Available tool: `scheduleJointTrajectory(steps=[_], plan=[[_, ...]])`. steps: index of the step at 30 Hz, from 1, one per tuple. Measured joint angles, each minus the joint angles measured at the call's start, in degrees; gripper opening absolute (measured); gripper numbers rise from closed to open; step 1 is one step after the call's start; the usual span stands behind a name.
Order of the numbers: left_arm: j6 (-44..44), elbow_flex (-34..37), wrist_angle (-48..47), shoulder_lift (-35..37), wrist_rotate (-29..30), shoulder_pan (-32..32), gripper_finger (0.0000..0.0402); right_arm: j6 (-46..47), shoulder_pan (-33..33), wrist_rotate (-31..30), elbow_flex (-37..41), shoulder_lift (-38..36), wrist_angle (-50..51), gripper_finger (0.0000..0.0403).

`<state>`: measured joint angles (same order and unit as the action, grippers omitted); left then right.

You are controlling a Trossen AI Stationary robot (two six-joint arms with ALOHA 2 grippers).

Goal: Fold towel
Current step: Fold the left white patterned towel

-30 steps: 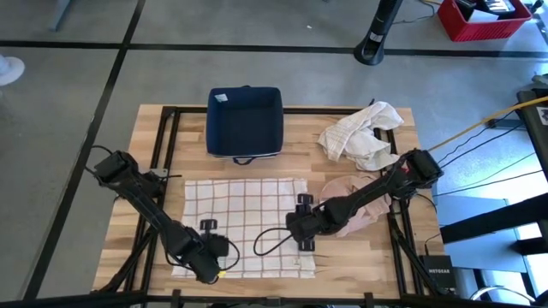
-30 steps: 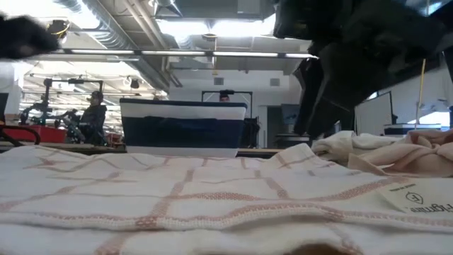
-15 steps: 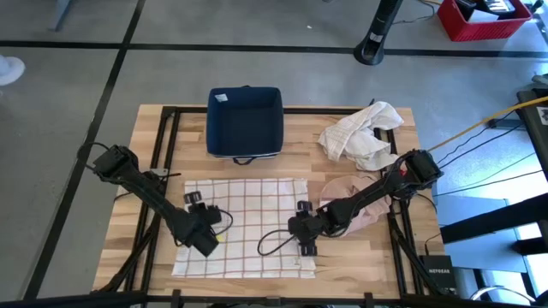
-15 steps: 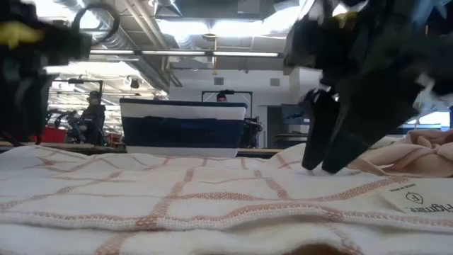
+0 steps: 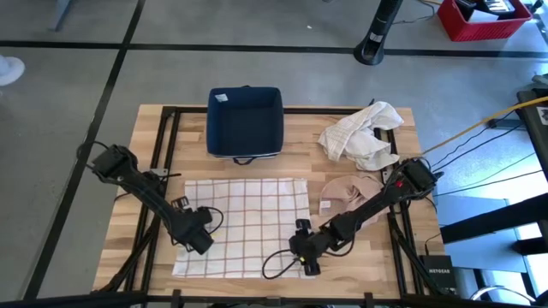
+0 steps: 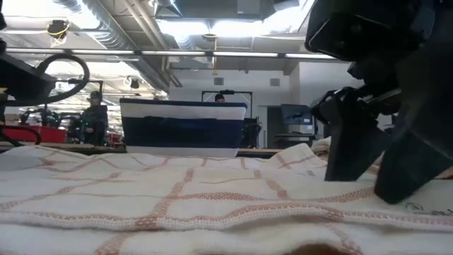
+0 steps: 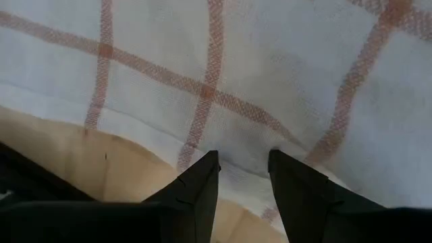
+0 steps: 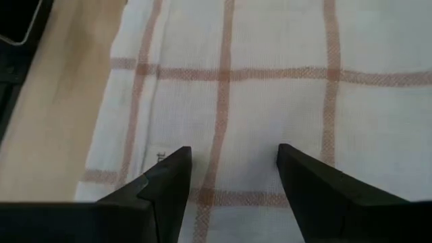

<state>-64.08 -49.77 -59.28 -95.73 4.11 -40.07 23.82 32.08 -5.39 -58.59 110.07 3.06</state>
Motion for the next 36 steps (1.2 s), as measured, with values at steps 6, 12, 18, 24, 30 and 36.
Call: scheduleJointTrajectory(steps=[6,12,18,24,30,36], plan=[[-2.0,4.4,-5.3,0.0,-1.7,0.0,0.0127,1.2,0.0,0.5,-0.2,0.3,4.2,0.0225],[-0.7,3.7,-6.8,0.0,-3.2,0.0,0.0127,1.2,0.1,0.0,-0.2,0.4,3.6,0.0225],[4.4,-2.4,-4.7,0.0,-2.6,-0.5,0.0127,0.5,0.2,-1.5,-3.9,1.0,4.6,0.0225],[3.2,-7.2,-5.9,1.5,-1.5,-2.7,0.0127,-3.3,0.1,-4.0,-11.2,0.9,13.3,0.0225],[-1.5,-7.8,-5.9,3.4,-1.4,-7.2,0.0127,-6.2,-1.9,-11.7,-15.8,0.8,27.7,0.0225],[-2.3,-3.5,3.4,3.4,-0.3,-9.9,0.0127,-8.8,-7.9,-6.7,-12.5,0.8,31.0,0.0225]])
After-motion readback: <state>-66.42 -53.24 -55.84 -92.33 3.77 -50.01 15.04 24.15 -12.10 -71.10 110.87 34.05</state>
